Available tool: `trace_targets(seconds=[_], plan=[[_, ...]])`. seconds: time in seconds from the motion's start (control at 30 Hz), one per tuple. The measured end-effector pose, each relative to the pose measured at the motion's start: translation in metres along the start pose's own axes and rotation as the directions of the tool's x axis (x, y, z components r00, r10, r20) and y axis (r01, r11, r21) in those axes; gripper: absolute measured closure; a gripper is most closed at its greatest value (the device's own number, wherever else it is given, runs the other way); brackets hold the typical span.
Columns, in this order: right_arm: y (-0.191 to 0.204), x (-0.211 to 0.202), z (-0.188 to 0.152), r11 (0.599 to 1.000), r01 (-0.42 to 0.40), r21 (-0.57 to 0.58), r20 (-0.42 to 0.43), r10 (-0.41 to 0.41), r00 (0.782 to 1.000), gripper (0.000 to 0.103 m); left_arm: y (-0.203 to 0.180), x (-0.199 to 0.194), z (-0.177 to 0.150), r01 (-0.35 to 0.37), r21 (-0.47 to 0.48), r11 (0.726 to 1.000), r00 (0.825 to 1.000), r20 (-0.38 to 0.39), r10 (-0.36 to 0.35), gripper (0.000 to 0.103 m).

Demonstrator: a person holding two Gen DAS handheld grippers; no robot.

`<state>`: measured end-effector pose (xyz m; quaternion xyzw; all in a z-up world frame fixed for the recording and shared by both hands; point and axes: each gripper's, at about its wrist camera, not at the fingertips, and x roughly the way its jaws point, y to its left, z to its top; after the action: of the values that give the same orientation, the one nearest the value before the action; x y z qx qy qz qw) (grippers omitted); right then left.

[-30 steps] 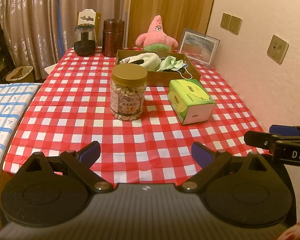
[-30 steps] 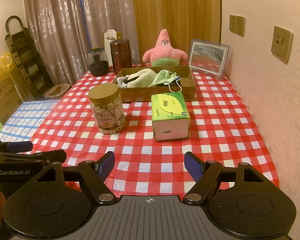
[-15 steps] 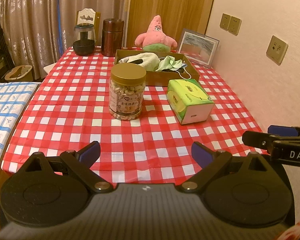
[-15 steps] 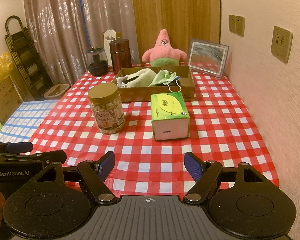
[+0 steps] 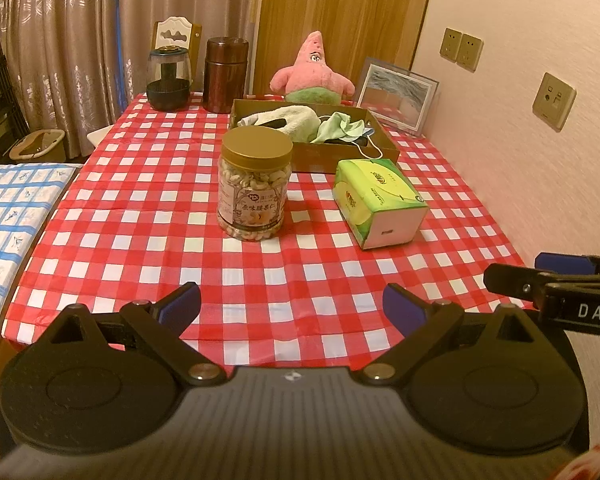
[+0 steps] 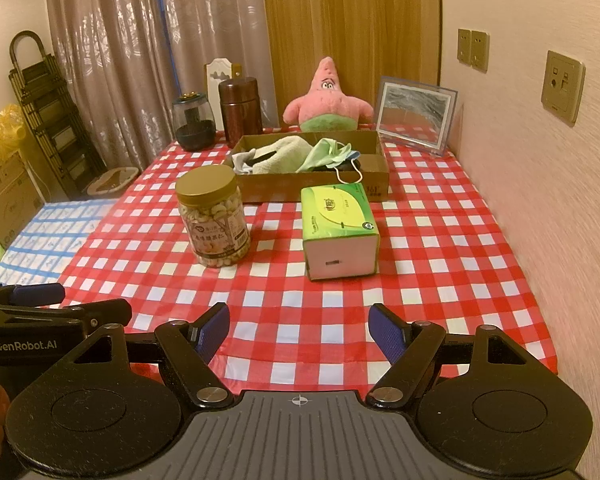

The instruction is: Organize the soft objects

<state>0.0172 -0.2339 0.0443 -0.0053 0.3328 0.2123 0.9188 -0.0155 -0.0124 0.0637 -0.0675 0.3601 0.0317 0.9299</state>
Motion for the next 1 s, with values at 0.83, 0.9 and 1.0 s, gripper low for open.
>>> trace_targets(seconds=[0.83, 0.9, 1.0], plan=[[-0.0012, 0.0003, -0.0003, 1.0, 0.002, 0.0, -0.001, -0.002, 1.0, 0.027, 0.0046, -0.001, -0.0008, 0.002, -0.003, 1.0, 1.0, 0.001, -0.002, 0.006], [-0.0019, 0.0006, 0.0, 1.0, 0.001, 0.0, -0.001, -0.001, 1.0, 0.027, 0.0051, -0.0009, -0.0009, 0.001, -0.002, 1.0, 1.0, 0.001, -0.001, 0.006], [-0.0013, 0.0005, -0.0001, 1.0, 0.001, 0.0, -0.002, -0.001, 1.0, 0.027, 0.0049, -0.0009, -0.0008, 0.002, -0.005, 1.0, 1.0, 0.001, -0.002, 0.006]])
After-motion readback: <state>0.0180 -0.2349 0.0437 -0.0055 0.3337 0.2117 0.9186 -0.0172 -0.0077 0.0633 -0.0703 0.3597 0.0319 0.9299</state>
